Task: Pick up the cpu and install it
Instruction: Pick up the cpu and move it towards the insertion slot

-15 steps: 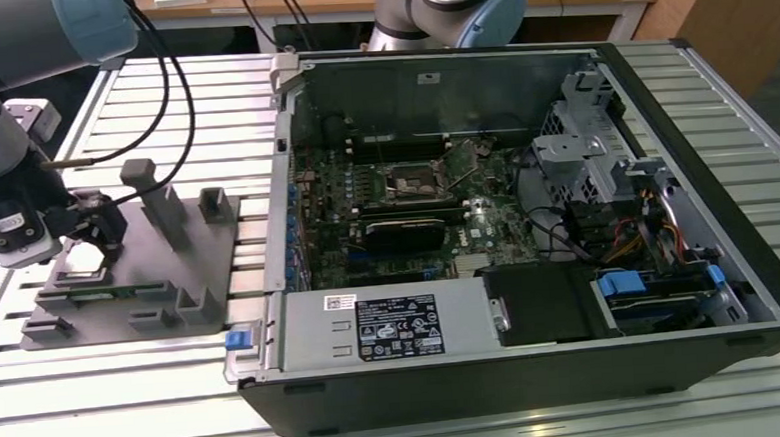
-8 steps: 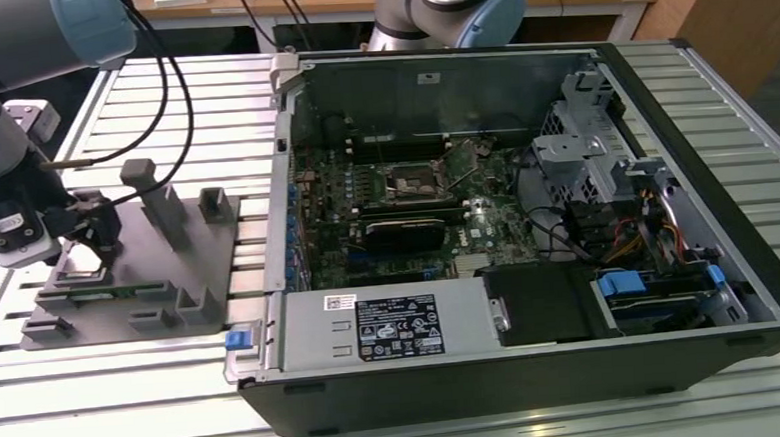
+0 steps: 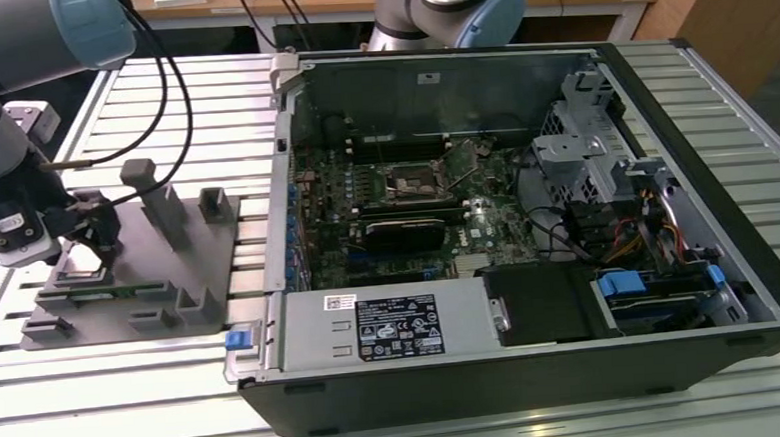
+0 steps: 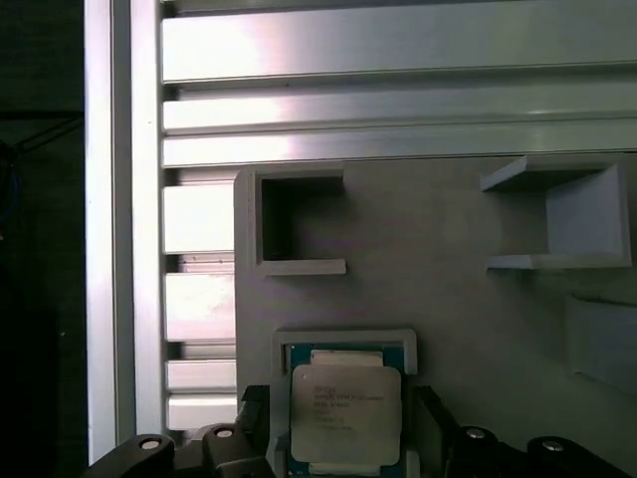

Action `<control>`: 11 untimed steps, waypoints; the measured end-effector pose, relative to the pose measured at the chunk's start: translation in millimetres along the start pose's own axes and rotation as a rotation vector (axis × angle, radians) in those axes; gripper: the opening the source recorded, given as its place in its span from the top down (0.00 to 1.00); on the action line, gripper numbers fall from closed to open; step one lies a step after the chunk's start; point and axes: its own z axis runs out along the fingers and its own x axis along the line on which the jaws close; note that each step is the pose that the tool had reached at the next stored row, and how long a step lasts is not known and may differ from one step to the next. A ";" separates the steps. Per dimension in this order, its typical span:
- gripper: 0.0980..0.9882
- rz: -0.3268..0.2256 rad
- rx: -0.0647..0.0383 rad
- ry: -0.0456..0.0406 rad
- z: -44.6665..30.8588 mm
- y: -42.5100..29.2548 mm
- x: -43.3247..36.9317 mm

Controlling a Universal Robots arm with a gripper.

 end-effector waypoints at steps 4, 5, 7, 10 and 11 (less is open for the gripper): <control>0.35 0.000 0.000 -0.0013 2.4 0.3 1.5; 0.35 0.000 0.000 -0.0029 2.8 0.3 2.0; 0.35 0.000 0.000 -0.0084 3.4 0.2 2.5; 0.35 -0.001 -0.001 -0.0184 3.5 0.4 2.5; 0.37 -0.002 -0.001 -0.0210 3.6 0.5 2.5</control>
